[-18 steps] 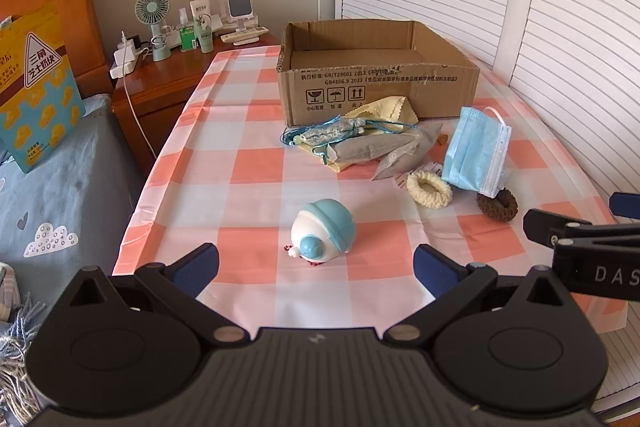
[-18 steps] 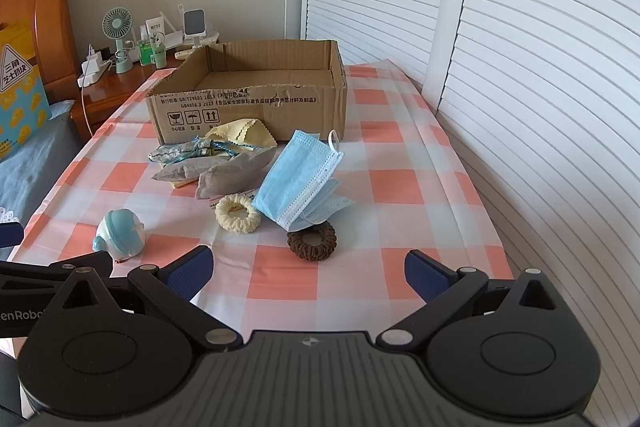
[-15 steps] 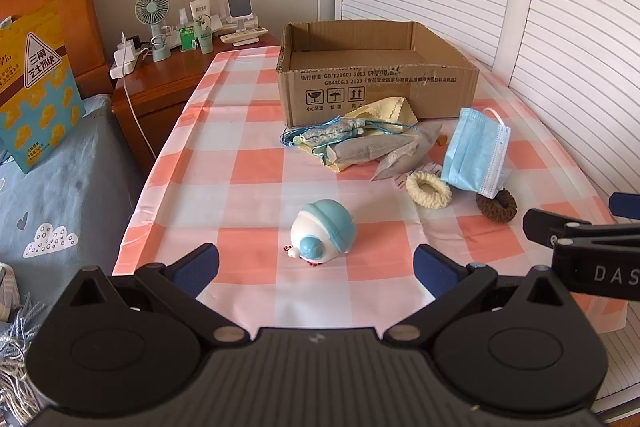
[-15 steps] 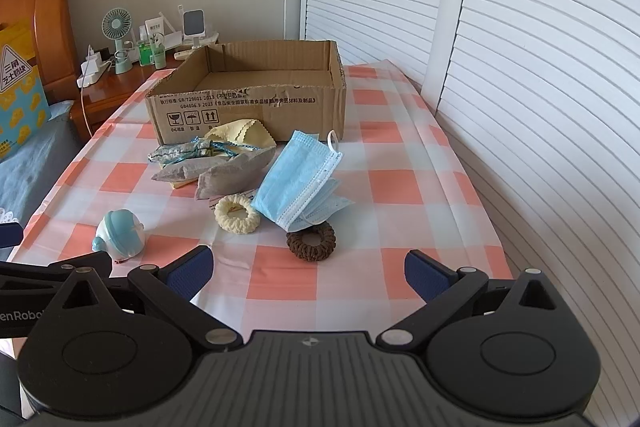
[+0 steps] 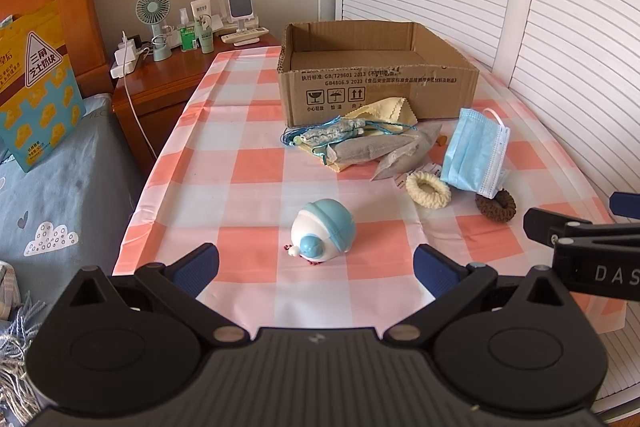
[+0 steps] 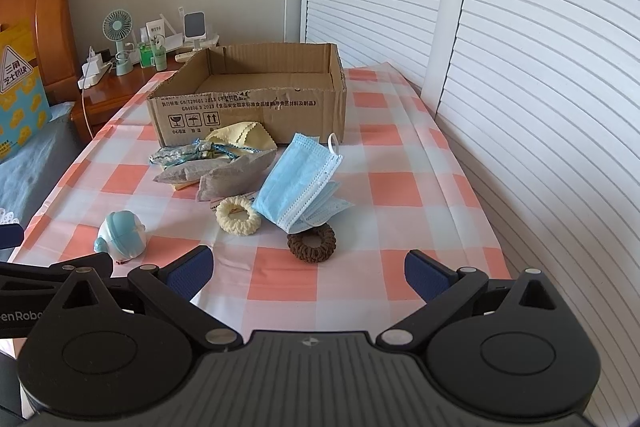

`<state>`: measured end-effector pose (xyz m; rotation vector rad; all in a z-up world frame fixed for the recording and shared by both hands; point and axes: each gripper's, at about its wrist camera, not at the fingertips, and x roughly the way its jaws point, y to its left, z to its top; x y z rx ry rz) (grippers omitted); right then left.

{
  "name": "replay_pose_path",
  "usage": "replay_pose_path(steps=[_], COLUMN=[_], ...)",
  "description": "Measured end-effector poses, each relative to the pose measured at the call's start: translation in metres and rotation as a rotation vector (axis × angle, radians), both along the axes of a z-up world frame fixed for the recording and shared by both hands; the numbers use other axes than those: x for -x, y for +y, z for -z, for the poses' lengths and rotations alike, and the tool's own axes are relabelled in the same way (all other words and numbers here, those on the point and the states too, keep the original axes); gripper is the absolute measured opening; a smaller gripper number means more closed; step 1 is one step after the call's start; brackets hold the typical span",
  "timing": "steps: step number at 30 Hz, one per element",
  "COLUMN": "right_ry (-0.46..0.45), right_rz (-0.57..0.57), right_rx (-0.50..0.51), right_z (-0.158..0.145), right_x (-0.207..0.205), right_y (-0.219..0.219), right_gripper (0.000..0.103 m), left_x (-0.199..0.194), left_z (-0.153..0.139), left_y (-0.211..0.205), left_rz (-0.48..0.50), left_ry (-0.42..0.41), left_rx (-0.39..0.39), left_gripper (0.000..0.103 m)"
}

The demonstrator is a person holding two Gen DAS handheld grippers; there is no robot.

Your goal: Organize soft objects

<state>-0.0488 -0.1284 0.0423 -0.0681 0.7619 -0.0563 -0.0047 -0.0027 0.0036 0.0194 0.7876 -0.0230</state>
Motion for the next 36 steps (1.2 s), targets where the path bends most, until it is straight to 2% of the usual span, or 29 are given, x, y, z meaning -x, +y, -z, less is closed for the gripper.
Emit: replay_pose_path(steps=[36], right_ry=[-0.014], right_rz=[0.001], right_rx=[0.002], right_z=[-0.0033], right_x=[0.0016], right_y=[-0.0009], right_gripper=[0.103], left_x=[0.0023], left_z=[-0.0018], left_y=[-0.0004], left_rz=[-0.001], left_ry=[-0.005], left_rx=[0.003], left_gripper=[0.102])
